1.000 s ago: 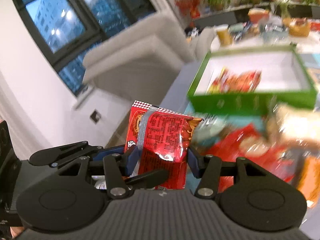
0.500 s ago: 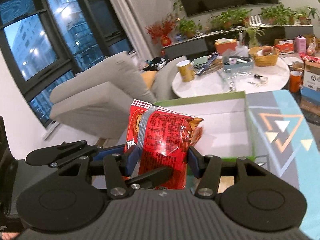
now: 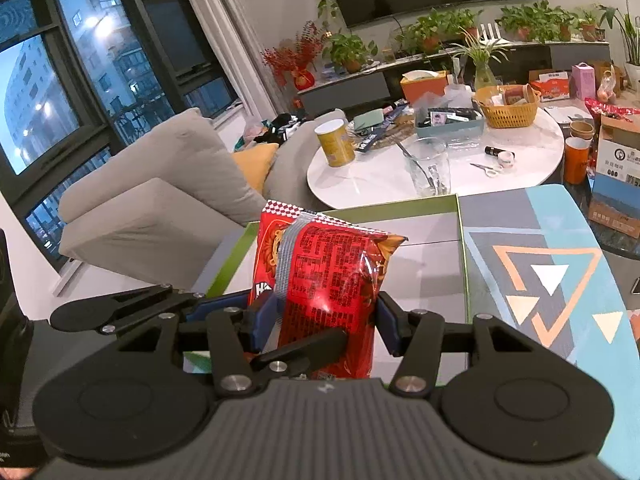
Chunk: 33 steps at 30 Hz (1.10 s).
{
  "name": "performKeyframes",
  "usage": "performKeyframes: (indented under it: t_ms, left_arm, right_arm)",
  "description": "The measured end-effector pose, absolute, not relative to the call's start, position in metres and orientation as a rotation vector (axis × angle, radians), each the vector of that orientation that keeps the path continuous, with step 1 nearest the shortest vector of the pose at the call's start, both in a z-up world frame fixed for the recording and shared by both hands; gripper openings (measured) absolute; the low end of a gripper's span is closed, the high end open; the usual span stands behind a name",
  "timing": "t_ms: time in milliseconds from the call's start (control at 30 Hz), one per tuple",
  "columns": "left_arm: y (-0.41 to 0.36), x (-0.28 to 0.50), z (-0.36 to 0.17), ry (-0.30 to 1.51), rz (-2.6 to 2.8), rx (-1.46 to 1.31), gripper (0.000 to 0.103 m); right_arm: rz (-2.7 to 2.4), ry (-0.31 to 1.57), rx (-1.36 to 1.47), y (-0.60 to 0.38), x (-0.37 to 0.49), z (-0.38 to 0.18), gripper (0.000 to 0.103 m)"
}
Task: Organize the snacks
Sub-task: 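Lift the red noodle-snack bag into the green box and release it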
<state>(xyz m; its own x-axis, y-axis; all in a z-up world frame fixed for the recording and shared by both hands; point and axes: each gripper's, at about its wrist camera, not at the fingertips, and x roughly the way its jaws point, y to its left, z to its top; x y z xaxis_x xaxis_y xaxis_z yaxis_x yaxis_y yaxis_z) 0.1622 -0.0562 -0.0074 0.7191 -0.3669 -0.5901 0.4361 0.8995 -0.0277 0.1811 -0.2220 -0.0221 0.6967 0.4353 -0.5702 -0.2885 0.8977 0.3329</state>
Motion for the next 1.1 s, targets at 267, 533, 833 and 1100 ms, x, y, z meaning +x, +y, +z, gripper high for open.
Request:
performKeyframes:
  t_ms: [267, 533, 833, 1100]
  left_arm:
    - [-0.063, 0.186, -0.019, 0.662, -0.444, 0.109, 0.055]
    - [-0.073, 0.198, -0.027, 0.697, -0.453, 0.111, 0.055]
    - [-0.077, 0.201, -0.041, 0.812, -0.424, 0.125, 0.055]
    - [-0.073, 0.175, -0.021, 0.747, -0.379, 0.17, 0.056]
  right_arm:
    - [0.397, 0.711, 0.242, -0.23, 0.198, -0.031, 0.057]
    - [0.372, 0.727, 0.243, -0.237, 0.203, -0.035, 0.057]
    - [0.273, 0.726, 0.209, -0.246, 0.2, -0.041, 0.057]
    - [0.283, 0.685, 0.21, -0.247, 0.177, -0.025, 0.057]
